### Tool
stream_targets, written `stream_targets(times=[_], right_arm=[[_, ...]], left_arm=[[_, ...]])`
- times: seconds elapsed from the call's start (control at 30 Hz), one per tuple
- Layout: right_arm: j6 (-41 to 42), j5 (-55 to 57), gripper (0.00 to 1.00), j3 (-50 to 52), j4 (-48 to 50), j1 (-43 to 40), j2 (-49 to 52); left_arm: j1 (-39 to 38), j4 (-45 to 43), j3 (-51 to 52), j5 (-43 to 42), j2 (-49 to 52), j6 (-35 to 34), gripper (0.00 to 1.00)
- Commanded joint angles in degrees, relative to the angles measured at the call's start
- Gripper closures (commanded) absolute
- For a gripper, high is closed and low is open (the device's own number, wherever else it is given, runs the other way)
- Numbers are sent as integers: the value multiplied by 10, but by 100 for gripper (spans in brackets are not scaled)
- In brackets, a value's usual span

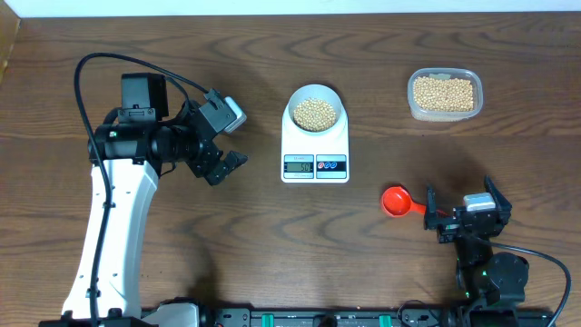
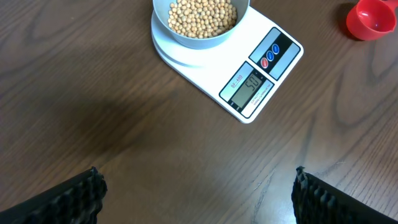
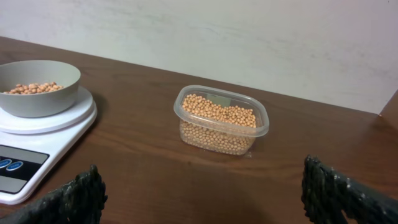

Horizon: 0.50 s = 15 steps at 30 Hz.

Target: Scoop item into bowl and weigh 50g on scale

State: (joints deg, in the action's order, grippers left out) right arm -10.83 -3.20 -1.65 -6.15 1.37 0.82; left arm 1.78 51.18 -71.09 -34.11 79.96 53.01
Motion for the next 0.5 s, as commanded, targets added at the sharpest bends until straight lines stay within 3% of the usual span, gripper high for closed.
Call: stream_targets(times=[0.0,0.47], right_arm=[[0,-3,1,5,2,3,-5],[1,-3,1,5,2,3,-5]], left_arm=[[0,2,-10,3,-6,10,2],[0,6,-10,-3,-6,9,2]])
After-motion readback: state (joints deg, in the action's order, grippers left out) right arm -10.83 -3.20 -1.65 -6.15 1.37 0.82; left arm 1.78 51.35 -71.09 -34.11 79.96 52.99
